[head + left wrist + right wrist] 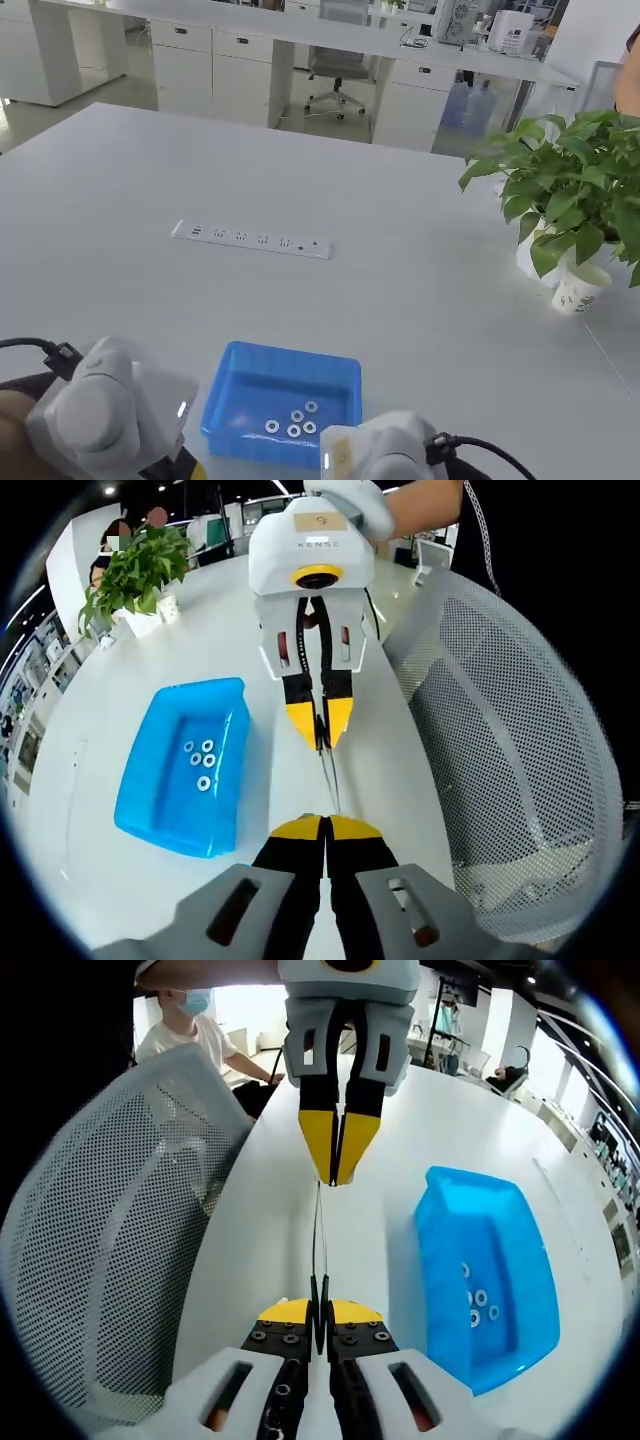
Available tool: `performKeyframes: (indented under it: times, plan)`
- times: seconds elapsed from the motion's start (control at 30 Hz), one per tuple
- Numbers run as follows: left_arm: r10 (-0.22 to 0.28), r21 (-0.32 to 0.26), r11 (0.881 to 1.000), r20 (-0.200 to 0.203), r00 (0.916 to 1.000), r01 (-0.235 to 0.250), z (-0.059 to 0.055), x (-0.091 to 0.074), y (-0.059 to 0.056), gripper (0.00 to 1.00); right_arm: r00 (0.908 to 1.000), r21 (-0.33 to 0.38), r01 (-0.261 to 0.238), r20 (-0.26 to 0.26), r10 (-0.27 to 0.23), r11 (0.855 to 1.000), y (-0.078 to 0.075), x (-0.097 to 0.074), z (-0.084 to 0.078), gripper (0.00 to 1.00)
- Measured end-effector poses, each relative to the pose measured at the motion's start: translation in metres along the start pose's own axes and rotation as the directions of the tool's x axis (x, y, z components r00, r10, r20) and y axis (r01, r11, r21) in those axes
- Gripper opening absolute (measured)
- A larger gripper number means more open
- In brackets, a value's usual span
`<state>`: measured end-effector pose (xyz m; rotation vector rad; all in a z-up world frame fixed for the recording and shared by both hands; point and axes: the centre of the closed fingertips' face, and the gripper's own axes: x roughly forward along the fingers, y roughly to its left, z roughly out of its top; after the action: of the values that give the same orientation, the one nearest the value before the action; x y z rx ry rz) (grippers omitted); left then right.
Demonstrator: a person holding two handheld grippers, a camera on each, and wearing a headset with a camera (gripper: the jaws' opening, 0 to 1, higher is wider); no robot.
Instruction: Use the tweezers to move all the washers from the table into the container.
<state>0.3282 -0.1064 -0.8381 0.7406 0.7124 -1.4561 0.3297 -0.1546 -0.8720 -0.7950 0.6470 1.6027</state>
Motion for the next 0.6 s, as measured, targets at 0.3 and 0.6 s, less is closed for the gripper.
performKeyframes:
  times: [0.3,0.6]
  plan:
    - [0.004,-0.004,1.0,-0.032,0.9995,-0.004,-0.012,0.005,-0.007,0.03,0.9989,-0.01,0.004,-0.047,-0.005,1.0,0.004,0.007,-0.012,0.06]
    - [0.018,-0.042,0.999,-0.022,0.9996,-0.019,-0.02,0.003,-0.011,0.03,0.9977,0.004,-0.007,-0.067,0.008,1.0,0.008,0.011,-0.016,0.06]
